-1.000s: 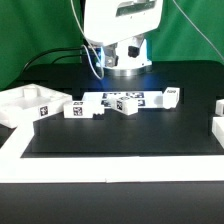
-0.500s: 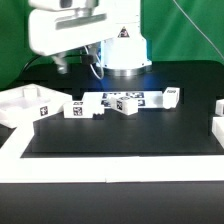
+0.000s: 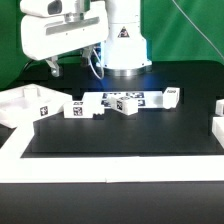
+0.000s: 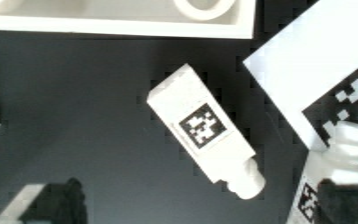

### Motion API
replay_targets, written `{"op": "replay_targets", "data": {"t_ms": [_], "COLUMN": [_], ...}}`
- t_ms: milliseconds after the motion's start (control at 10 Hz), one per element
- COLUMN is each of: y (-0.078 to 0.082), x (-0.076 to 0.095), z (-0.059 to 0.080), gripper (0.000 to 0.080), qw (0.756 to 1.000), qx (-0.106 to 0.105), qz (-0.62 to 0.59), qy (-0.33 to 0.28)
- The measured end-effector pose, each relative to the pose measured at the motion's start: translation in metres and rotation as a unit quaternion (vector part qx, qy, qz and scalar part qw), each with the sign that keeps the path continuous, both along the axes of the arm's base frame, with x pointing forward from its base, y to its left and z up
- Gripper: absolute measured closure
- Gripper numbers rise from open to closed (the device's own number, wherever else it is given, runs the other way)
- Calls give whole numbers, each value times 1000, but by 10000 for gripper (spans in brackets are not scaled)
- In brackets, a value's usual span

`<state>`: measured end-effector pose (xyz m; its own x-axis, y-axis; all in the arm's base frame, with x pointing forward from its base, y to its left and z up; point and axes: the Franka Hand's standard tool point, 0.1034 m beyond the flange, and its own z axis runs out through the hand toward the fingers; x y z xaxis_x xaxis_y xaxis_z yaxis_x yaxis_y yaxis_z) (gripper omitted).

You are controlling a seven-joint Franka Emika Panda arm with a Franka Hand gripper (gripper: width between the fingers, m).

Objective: Assemble one leg

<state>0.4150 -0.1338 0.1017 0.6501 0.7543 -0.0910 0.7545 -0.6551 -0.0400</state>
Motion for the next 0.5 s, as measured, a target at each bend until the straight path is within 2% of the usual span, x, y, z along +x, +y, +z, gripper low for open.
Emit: {"op": "replay_targets", "data": {"t_ms": [100,200,400,500], "y": [-2,-10,-45,-57], "x": [-2,-14,-58,-76], "z": [-3,-10,-30,-40], "gripper": [150,150,150,150], "qw": [1000,1000,1000,1000], "qx": [1,1,8,10], "qz": [-6,-17,-12,-22], "qy": [-4,-8,-16,-15]}}
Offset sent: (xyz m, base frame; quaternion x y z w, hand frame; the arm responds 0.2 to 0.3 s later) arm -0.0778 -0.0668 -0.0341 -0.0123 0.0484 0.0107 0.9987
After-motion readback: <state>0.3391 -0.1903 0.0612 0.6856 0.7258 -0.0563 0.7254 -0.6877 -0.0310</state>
